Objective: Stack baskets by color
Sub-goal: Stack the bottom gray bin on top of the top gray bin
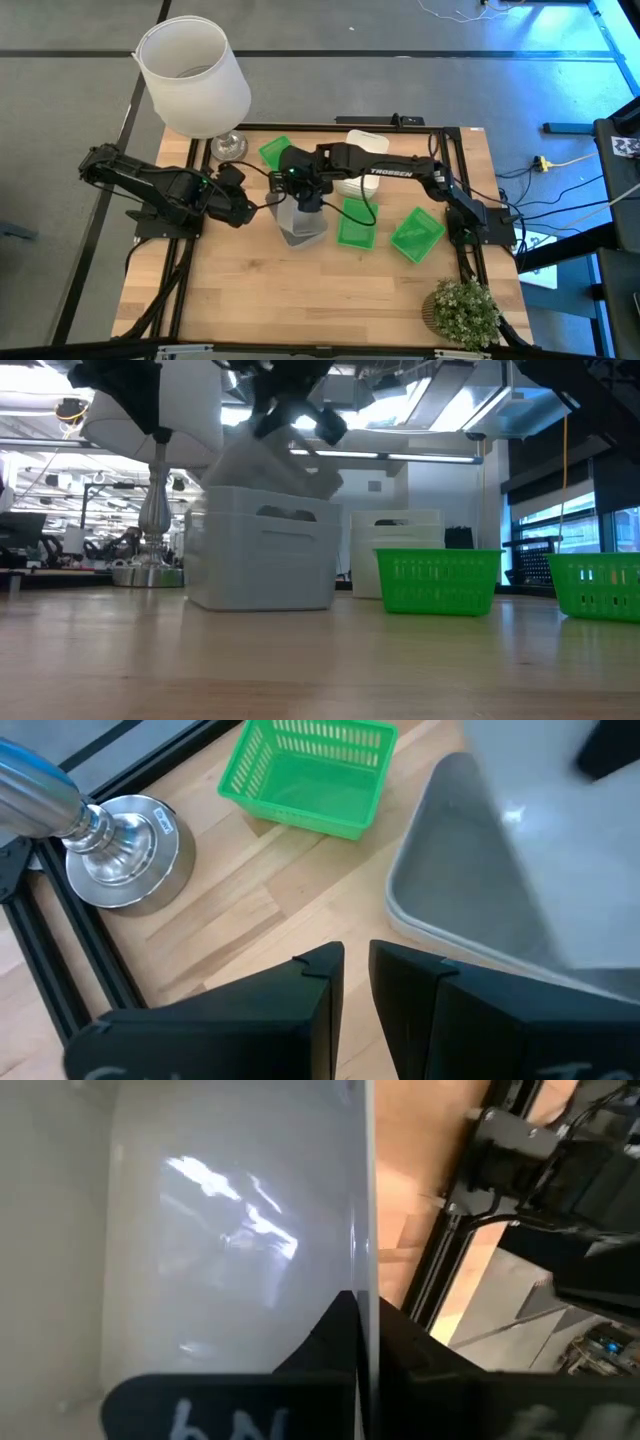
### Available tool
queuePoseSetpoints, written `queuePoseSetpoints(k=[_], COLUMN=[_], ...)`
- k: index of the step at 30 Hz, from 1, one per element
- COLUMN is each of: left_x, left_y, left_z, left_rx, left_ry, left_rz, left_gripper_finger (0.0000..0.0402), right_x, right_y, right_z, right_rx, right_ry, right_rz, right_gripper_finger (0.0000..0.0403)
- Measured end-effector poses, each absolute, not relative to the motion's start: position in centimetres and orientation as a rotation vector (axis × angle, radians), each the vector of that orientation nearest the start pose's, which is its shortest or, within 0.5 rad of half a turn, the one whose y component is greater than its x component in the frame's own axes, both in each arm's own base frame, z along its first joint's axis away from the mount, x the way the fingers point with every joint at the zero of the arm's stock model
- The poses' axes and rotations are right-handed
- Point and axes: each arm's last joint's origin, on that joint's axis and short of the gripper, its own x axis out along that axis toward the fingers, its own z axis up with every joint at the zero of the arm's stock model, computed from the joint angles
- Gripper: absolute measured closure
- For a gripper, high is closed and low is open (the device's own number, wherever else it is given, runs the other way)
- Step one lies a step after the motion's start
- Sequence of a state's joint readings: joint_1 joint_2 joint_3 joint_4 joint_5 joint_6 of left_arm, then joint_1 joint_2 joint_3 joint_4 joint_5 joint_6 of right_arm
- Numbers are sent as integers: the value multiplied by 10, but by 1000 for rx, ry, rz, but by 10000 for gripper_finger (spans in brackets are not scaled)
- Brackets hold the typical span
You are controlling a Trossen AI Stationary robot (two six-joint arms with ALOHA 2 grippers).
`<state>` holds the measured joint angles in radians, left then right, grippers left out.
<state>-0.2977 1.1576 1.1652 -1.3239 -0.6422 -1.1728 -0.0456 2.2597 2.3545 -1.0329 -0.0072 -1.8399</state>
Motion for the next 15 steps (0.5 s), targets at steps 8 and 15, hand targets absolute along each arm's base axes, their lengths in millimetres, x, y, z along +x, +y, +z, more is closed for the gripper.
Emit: queuePoseSetpoints(k=[8, 15], left_x=[178, 180], left_y=[-36, -36], left_z=[319, 320], left_rx=[-417, -396], left_ry=[819, 774], left_rz=[889, 900], left_gripper_finger=[358, 358], right_x=[472, 469], right_y=[-19, -17], right_z=[321, 319], right_rx=[-1633, -1576], right_ry=[646, 666], right_rz=[891, 919], right_gripper_finger=[402, 403])
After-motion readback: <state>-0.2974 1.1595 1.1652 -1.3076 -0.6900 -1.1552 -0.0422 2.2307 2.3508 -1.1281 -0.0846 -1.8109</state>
